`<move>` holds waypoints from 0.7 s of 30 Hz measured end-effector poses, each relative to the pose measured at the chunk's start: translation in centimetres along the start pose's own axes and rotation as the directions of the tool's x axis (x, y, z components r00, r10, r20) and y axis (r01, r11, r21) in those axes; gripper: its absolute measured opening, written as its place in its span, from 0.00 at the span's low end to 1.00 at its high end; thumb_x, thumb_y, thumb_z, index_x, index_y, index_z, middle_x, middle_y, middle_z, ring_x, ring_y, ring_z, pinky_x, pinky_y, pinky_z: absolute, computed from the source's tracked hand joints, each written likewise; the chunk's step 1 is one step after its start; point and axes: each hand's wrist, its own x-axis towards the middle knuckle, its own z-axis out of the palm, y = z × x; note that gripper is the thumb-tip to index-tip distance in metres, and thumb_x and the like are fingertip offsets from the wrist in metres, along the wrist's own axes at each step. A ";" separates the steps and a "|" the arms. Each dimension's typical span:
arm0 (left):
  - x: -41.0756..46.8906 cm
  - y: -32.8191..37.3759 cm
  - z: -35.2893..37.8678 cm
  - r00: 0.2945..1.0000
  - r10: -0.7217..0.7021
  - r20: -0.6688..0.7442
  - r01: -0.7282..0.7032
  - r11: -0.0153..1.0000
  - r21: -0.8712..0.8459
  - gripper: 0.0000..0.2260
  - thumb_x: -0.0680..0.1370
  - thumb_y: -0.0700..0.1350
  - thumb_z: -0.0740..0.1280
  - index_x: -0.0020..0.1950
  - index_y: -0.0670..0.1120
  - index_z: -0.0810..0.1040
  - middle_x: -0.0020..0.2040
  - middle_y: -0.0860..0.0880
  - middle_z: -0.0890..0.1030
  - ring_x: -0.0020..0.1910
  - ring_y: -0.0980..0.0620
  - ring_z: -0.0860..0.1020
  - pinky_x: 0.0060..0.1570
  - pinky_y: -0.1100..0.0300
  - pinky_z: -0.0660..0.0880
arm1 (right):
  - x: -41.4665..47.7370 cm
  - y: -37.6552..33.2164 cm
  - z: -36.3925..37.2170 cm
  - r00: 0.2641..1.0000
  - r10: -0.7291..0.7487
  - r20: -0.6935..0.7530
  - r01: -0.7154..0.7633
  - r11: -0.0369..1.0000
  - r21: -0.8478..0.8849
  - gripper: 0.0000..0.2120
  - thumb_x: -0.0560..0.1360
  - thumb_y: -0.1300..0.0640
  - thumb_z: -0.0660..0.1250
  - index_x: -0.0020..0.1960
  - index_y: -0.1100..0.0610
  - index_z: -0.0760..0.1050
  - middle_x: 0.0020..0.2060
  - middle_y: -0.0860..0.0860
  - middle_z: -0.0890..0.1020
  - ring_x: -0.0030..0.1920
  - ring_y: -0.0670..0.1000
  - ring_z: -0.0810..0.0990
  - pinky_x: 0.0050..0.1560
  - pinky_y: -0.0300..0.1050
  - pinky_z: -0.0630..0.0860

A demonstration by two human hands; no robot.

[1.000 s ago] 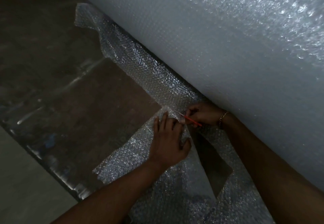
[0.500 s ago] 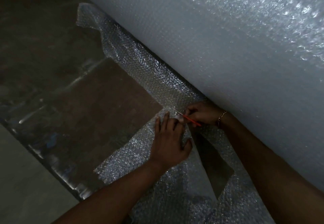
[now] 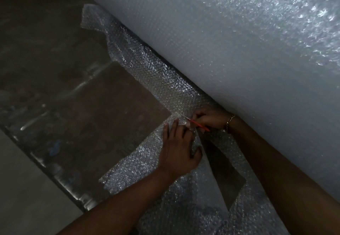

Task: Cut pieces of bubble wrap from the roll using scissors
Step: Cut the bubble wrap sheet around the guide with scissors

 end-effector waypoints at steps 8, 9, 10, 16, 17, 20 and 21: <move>0.0 -0.1 0.0 1.000 0.005 0.000 -0.005 1.000 0.001 0.19 0.74 0.58 0.67 0.58 0.46 0.76 0.65 0.43 0.75 0.78 0.37 0.62 0.74 0.33 0.57 | -0.3 -0.2 0.1 1.000 -0.001 0.023 0.001 1.000 0.005 0.22 0.67 0.43 0.78 0.41 0.62 0.81 0.30 0.54 0.83 0.31 0.49 0.78 0.37 0.42 0.74; 0.0 -0.1 0.0 1.000 0.008 -0.005 -0.008 1.000 -0.003 0.18 0.74 0.57 0.67 0.57 0.46 0.76 0.65 0.43 0.75 0.78 0.36 0.62 0.74 0.33 0.57 | -0.2 -0.3 0.3 1.000 0.004 0.025 -0.005 1.000 0.012 0.25 0.64 0.39 0.77 0.41 0.62 0.80 0.29 0.54 0.82 0.30 0.49 0.78 0.36 0.41 0.73; -0.1 -0.1 0.1 1.000 0.010 -0.009 -0.010 1.000 -0.006 0.18 0.74 0.57 0.67 0.57 0.47 0.76 0.66 0.43 0.74 0.78 0.36 0.62 0.74 0.33 0.57 | 0.0 -0.5 0.4 1.000 0.012 0.025 -0.013 1.000 0.022 0.29 0.60 0.36 0.75 0.40 0.63 0.80 0.28 0.54 0.82 0.29 0.49 0.77 0.35 0.41 0.72; 0.0 -0.1 0.1 1.000 0.004 -0.010 -0.004 1.000 -0.009 0.17 0.73 0.57 0.67 0.55 0.47 0.76 0.68 0.42 0.73 0.78 0.37 0.61 0.74 0.34 0.56 | 0.3 -0.3 0.4 0.999 -0.007 0.035 0.005 0.999 0.049 0.23 0.65 0.40 0.77 0.38 0.61 0.79 0.28 0.54 0.81 0.29 0.50 0.77 0.33 0.40 0.71; 0.0 -0.1 0.1 1.000 0.004 -0.009 -0.004 1.000 -0.007 0.17 0.73 0.57 0.67 0.56 0.47 0.76 0.67 0.43 0.73 0.78 0.37 0.61 0.74 0.34 0.56 | 0.3 -0.1 0.4 0.999 -0.013 0.041 0.011 0.999 0.047 0.25 0.65 0.39 0.77 0.39 0.62 0.79 0.28 0.53 0.81 0.29 0.50 0.77 0.34 0.41 0.71; 0.0 -0.1 0.0 1.000 -0.004 0.001 0.004 1.000 0.002 0.19 0.74 0.58 0.66 0.57 0.47 0.77 0.67 0.43 0.74 0.79 0.37 0.61 0.75 0.35 0.56 | 0.2 0.1 0.2 0.999 -0.008 0.052 0.005 0.999 0.054 0.25 0.65 0.42 0.78 0.43 0.64 0.79 0.28 0.53 0.81 0.30 0.51 0.76 0.34 0.42 0.71; 0.0 -0.1 0.0 1.000 -0.007 0.004 0.007 1.000 0.001 0.19 0.74 0.58 0.66 0.57 0.47 0.77 0.67 0.43 0.74 0.79 0.37 0.60 0.75 0.35 0.55 | 0.1 0.1 0.1 0.999 -0.006 0.053 0.003 0.998 0.061 0.23 0.68 0.45 0.79 0.44 0.65 0.79 0.28 0.53 0.81 0.31 0.51 0.76 0.33 0.41 0.71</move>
